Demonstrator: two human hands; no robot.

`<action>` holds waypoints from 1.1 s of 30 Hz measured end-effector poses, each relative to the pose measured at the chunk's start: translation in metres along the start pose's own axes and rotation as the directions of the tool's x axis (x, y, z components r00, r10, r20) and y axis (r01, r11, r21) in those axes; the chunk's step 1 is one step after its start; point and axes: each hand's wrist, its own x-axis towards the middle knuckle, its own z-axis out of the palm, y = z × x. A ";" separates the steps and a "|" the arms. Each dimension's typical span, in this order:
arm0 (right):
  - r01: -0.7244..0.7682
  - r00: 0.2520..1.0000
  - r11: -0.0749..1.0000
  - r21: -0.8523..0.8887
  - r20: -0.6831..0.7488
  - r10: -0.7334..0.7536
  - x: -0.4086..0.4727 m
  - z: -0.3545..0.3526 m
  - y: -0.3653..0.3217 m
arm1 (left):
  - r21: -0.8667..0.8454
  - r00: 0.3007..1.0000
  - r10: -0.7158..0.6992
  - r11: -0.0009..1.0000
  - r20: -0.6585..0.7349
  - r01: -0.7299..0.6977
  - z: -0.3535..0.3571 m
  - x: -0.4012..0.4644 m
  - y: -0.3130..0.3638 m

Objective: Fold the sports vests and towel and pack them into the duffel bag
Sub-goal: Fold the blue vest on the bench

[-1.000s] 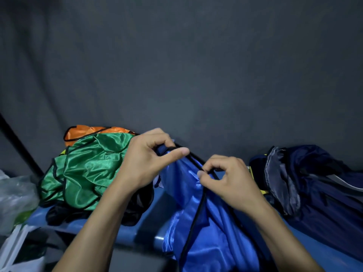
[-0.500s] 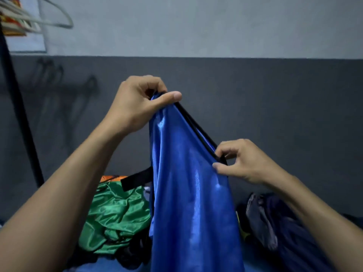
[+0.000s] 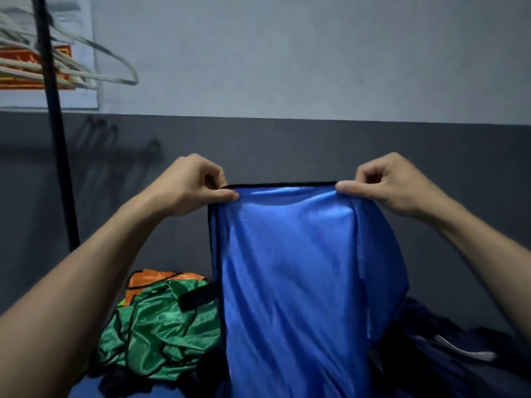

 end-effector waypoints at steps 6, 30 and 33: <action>0.017 0.977 1.000 -0.002 0.211 -0.016 -0.021 0.016 0.031 | -0.424 0.984 -0.176 0.888 0.041 0.177 0.017 -0.011 -0.004; -0.242 0.954 0.955 0.174 0.223 0.201 -0.082 0.031 0.100 | -0.518 0.895 -0.350 0.838 -0.275 0.169 0.035 -0.021 -0.050; -0.320 0.946 0.884 0.340 0.068 0.316 -0.085 0.024 0.108 | -0.542 0.945 -0.297 0.821 -0.133 0.182 0.033 -0.033 -0.050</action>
